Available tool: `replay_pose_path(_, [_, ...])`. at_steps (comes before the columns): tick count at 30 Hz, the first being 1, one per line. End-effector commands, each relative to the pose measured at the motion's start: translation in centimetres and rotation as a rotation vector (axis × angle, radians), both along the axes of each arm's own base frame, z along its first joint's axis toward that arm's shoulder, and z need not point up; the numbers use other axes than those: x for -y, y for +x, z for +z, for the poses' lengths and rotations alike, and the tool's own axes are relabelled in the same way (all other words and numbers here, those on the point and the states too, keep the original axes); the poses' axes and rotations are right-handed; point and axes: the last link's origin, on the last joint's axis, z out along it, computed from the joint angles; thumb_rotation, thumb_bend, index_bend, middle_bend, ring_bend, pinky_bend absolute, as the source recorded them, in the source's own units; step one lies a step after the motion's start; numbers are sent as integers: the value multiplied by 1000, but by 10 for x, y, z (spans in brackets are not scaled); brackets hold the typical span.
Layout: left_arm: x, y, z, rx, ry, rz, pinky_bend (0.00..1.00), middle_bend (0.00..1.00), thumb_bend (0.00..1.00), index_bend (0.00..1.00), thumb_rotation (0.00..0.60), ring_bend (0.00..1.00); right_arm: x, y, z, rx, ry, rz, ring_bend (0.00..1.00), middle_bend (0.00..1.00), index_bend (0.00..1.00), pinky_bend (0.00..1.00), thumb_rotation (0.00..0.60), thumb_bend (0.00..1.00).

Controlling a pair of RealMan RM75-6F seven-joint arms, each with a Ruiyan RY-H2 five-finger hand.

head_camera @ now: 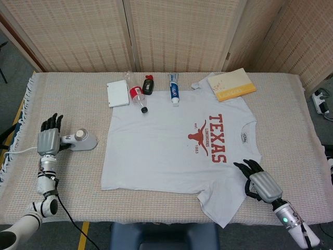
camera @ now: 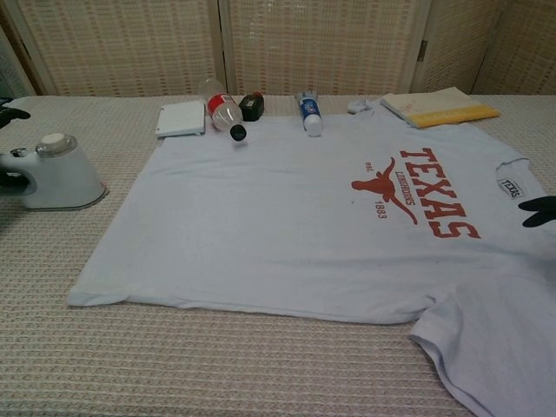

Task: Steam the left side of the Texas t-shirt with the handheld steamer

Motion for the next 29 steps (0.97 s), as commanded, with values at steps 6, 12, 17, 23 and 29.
replay_pose_path(6, [39,-6,38,17,-3,19,156,92,13,58,600,31,6,2,29,-14,-119,-2,0,131,0,15,390,339])
replay_pose_path(12, [76,-6,59,66,15,-17,277,370,112,363,600,254,4,6,61,-51,-316,-22,0,131,0,35,394,163])
replay_pose_path(17, [122,-11,73,48,-12,12,221,356,109,348,600,231,-7,6,84,-68,-410,-50,0,110,0,38,362,0])
replay_pose_path(23, [169,-5,88,39,15,28,209,319,101,311,600,205,-24,-2,95,-166,-468,-85,0,80,0,37,355,4])
replay_pose_path(29, [204,7,88,46,31,-8,210,339,102,317,600,208,-40,-9,99,-111,-496,-103,0,79,0,37,407,15])
